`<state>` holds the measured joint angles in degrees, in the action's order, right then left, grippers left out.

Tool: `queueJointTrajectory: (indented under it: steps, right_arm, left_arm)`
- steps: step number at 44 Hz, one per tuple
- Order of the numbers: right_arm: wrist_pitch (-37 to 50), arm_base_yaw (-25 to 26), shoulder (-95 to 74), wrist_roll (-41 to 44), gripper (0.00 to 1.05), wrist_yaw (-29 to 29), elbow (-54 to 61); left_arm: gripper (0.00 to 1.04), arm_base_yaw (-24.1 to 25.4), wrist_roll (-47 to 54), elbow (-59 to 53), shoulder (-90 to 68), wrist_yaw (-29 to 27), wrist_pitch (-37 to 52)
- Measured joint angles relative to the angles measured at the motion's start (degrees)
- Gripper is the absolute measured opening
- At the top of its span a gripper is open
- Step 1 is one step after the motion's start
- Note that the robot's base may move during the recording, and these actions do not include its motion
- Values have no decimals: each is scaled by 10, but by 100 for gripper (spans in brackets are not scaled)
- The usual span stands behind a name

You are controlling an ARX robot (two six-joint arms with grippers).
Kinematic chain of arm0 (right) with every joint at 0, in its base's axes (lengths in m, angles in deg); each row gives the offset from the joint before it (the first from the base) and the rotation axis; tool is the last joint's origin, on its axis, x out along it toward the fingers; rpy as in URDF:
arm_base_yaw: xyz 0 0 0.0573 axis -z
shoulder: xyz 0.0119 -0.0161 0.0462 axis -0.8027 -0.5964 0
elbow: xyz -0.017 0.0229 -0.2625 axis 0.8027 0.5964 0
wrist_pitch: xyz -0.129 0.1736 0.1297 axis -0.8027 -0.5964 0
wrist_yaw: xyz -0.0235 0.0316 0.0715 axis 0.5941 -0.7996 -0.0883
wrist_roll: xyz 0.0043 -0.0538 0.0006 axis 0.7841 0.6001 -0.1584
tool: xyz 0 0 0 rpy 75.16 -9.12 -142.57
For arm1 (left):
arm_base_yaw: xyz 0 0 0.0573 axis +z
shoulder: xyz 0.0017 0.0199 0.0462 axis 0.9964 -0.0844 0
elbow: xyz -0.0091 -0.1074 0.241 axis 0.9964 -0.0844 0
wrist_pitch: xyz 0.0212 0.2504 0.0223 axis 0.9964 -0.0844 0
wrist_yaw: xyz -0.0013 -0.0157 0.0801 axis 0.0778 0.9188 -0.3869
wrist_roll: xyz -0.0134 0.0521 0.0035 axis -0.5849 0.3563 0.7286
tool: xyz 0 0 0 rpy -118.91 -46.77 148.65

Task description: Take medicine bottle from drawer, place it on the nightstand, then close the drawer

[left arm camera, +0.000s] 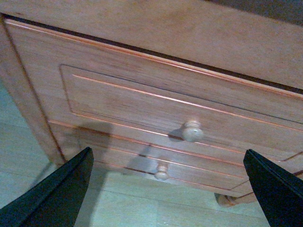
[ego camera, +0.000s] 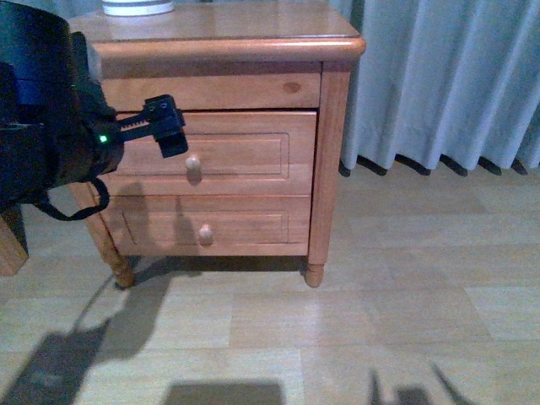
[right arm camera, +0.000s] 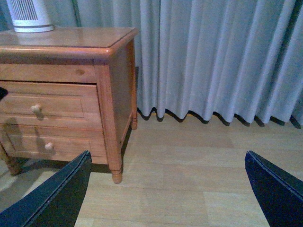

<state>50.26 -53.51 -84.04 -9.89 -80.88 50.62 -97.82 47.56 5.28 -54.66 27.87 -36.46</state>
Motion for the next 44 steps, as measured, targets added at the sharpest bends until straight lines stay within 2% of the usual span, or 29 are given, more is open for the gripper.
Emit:
queueJointTrajectory:
  steps: [7, 16, 44]
  right_arm:
    - [0, 0, 0, 0, 98, 0, 0]
    - [0, 0, 0, 0, 98, 0, 0]
    - [0, 0, 0, 0, 98, 0, 0]
  left_arm:
    - [98, -47, 1, 16, -56, 19, 48]
    - [98, -90, 52, 43, -99, 70, 40]
    - [98, -24, 101, 175, -163, 66, -21]
